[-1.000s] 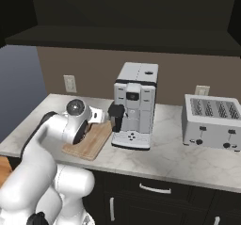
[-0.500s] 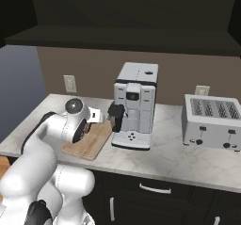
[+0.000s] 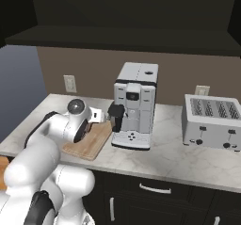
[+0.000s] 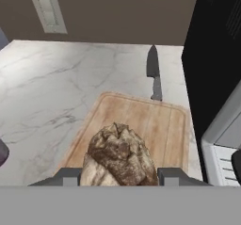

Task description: Pick the bread, place it on the cutting board, pick the jam, place it on the counter, and close the cabinet.

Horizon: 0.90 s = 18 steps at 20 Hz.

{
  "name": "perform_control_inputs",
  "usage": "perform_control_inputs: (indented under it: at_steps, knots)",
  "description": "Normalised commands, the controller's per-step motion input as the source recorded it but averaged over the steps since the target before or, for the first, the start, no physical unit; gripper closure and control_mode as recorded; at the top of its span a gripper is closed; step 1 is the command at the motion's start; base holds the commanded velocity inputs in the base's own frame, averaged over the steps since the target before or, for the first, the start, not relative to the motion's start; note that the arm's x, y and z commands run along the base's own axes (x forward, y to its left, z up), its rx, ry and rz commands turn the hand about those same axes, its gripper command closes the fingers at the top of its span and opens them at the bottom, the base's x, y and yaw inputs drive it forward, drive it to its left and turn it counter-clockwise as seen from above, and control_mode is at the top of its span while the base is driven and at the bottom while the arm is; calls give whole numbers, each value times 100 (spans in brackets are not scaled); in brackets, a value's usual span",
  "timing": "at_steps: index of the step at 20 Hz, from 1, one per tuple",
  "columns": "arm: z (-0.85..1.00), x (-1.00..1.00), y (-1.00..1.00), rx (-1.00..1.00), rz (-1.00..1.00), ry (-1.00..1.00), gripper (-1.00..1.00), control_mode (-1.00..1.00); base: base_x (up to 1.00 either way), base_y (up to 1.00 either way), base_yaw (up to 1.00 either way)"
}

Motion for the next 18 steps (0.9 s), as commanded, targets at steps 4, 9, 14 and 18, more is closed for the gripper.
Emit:
perform_control_inputs:
  at_steps: [4, 9, 14, 18]
  knots:
    - [-46, 0, 1, 0, 0, -9, 100, -100, 0, 0, 0]
    - [-49, 0, 4, 0, 0, -5, 100, -100, 0, 0, 0]
    - [-53, 0, 4, 0, 0, -2, 100, -100, 0, 0, 0]
    - [-52, 0, 5, 0, 0, -3, 100, -100, 0, 0, 0]
